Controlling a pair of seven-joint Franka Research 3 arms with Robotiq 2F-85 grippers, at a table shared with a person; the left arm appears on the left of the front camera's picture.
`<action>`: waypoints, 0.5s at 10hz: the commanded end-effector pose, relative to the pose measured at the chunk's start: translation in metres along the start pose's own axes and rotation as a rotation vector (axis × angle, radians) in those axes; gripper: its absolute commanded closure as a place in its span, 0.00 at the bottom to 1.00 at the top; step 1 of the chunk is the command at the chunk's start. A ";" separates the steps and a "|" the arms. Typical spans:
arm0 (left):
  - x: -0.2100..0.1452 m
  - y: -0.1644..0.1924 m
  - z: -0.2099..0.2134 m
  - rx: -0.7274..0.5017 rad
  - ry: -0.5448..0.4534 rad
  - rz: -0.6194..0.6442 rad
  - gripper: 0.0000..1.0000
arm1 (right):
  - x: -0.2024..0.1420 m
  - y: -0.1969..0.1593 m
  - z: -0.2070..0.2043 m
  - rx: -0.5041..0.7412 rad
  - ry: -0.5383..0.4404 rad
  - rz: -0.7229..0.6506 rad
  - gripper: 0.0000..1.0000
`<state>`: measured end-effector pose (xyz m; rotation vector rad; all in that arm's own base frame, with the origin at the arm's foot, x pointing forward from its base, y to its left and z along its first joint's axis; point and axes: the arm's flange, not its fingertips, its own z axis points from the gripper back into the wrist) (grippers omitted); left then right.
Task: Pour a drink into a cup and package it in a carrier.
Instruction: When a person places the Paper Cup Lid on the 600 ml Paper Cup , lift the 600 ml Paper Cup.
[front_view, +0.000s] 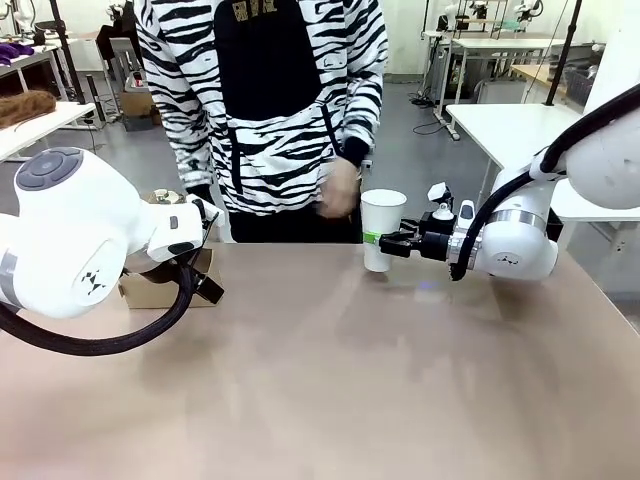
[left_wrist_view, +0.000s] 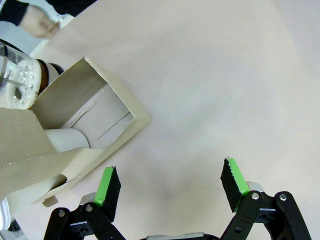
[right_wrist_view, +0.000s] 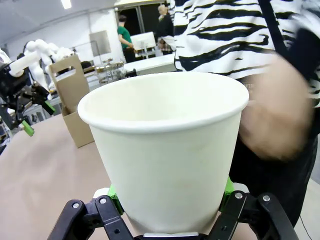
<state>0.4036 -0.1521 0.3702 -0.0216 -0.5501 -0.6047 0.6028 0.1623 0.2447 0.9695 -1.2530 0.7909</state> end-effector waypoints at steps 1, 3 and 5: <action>0.000 0.001 0.001 -0.002 -0.002 0.002 0.00 | 0.003 0.003 -0.001 0.002 -0.003 0.001 0.20; 0.000 0.001 0.001 -0.002 -0.002 0.002 0.00 | 0.003 0.003 -0.001 0.002 -0.003 0.001 0.20; 0.000 0.001 0.001 -0.002 -0.002 0.002 0.00 | 0.003 0.003 -0.001 0.002 -0.003 0.001 0.20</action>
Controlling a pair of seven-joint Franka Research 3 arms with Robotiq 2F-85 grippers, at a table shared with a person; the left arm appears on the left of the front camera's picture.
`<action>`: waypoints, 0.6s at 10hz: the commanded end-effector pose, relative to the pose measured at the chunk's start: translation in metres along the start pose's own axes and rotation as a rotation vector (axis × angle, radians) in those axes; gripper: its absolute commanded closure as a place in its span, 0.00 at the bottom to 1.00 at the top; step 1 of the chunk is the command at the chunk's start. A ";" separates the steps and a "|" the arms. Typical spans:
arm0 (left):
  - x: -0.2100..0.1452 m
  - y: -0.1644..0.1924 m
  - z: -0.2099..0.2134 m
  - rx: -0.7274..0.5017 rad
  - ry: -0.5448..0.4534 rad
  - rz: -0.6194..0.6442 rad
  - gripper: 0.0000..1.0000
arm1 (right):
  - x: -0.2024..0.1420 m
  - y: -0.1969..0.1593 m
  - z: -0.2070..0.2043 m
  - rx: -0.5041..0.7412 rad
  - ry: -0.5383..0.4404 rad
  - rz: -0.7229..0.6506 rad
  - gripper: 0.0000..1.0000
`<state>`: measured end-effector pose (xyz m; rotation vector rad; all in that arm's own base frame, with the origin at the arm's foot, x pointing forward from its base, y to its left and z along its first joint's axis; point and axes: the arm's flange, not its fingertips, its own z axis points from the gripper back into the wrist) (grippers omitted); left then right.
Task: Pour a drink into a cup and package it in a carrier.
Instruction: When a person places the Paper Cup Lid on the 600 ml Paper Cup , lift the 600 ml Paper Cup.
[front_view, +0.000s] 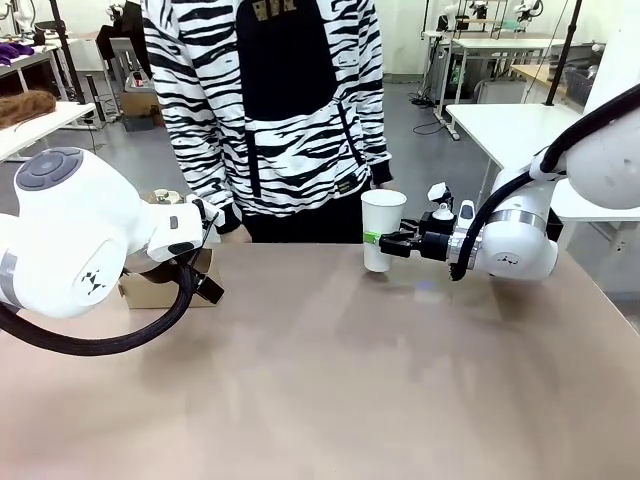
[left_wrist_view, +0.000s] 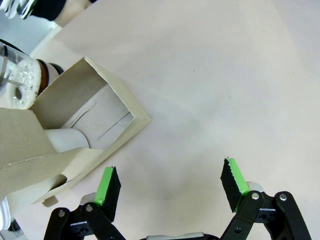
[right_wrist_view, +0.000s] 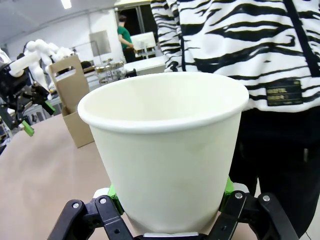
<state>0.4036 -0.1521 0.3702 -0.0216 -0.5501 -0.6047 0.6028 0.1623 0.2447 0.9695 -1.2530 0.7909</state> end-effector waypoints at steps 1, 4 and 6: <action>0.000 0.001 0.001 -0.002 -0.002 0.002 0.00 | 0.003 0.003 -0.001 0.002 -0.003 0.001 0.20; 0.000 0.001 0.001 -0.002 -0.002 0.002 0.00 | 0.003 0.003 -0.001 0.002 -0.003 0.001 0.20; 0.000 0.001 0.001 -0.002 -0.002 0.002 0.00 | 0.003 0.003 -0.001 0.002 -0.003 0.001 0.20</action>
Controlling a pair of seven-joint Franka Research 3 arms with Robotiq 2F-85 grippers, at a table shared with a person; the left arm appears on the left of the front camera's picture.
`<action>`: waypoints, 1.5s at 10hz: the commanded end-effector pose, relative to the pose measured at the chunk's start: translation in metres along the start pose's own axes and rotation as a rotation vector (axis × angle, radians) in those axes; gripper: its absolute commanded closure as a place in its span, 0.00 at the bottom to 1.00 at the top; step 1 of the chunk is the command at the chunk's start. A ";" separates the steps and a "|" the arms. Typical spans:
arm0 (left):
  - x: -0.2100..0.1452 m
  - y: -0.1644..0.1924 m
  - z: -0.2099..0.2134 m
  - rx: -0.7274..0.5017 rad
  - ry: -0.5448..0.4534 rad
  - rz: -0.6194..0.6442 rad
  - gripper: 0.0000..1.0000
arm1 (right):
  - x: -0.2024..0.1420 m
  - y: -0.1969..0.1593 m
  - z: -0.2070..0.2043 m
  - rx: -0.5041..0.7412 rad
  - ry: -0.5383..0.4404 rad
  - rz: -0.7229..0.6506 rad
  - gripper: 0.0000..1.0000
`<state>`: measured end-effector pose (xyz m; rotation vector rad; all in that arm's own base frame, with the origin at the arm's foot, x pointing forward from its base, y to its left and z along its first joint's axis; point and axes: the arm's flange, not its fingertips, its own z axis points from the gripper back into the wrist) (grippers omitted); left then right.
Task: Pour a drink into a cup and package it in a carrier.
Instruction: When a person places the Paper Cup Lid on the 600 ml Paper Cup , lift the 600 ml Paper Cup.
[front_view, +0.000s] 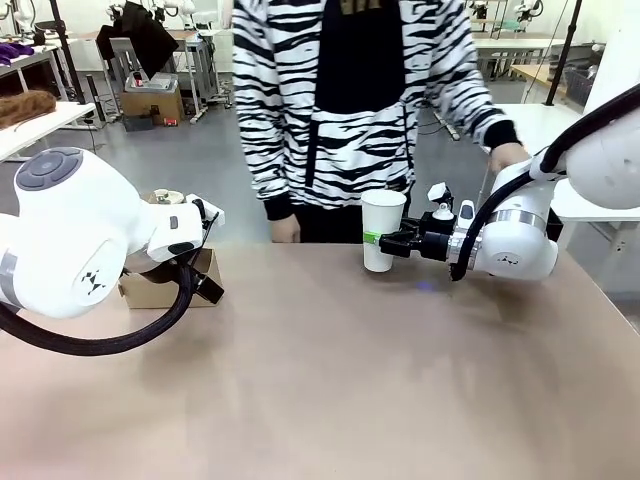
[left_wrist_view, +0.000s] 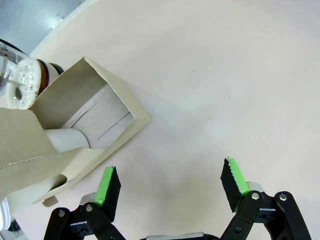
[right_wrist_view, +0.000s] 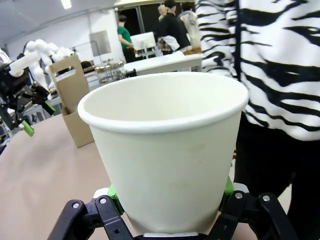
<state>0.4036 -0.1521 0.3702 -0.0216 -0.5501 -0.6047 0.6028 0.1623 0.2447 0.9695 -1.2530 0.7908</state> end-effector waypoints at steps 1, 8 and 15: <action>0.000 0.001 0.001 -0.002 -0.002 0.002 0.00 | 0.003 0.003 -0.001 0.002 -0.003 0.001 0.20; 0.000 0.001 0.001 -0.002 -0.002 0.002 0.00 | 0.003 0.003 -0.001 0.002 -0.003 0.001 0.20; 0.000 0.001 0.001 -0.002 -0.002 0.002 0.00 | 0.003 0.003 -0.001 0.002 -0.003 0.001 0.20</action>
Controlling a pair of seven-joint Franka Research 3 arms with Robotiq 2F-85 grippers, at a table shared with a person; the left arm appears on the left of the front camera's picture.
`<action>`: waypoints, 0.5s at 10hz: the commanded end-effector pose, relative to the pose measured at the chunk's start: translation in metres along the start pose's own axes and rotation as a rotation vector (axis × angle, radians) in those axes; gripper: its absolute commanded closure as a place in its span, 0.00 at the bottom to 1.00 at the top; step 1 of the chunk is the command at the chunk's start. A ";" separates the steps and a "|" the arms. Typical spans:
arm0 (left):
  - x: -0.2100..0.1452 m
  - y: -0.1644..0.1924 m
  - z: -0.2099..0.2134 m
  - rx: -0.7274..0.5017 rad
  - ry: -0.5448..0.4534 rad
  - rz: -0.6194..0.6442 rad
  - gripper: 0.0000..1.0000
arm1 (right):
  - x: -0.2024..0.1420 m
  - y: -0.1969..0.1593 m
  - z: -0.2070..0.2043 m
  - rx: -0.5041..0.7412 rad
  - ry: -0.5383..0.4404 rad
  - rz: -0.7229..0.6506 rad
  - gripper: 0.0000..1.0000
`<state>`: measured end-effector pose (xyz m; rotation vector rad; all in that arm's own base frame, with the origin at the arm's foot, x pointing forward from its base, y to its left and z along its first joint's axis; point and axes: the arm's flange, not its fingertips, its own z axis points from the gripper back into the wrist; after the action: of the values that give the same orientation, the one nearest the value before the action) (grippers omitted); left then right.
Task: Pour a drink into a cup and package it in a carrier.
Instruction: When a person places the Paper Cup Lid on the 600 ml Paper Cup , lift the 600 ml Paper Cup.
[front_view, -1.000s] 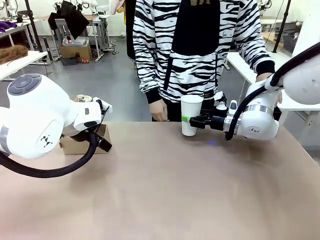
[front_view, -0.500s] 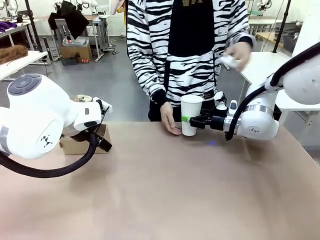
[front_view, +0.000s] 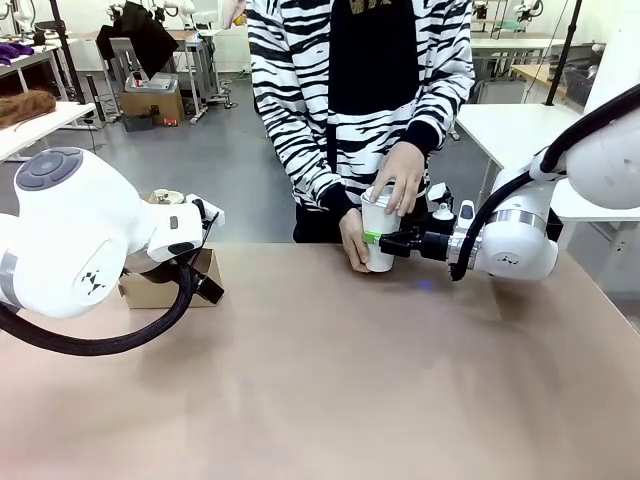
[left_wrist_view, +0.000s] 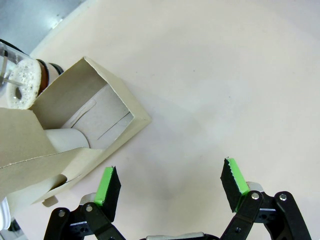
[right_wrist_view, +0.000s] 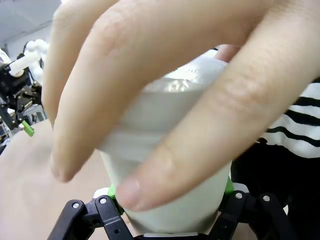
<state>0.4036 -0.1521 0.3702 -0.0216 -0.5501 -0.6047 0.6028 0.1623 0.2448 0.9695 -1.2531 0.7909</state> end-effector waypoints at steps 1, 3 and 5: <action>0.000 0.001 0.001 -0.002 -0.002 0.002 0.00 | 0.003 0.003 -0.001 0.002 -0.003 0.000 0.20; 0.000 0.001 0.001 -0.002 -0.002 0.002 0.00 | 0.003 0.003 -0.001 0.002 -0.003 0.000 0.20; 0.000 0.001 0.001 -0.002 -0.002 0.002 0.00 | 0.003 0.003 -0.001 0.002 -0.003 0.000 0.20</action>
<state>0.4036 -0.1521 0.3702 -0.0216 -0.5501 -0.6047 0.6029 0.1622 0.2450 0.9692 -1.2534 0.7909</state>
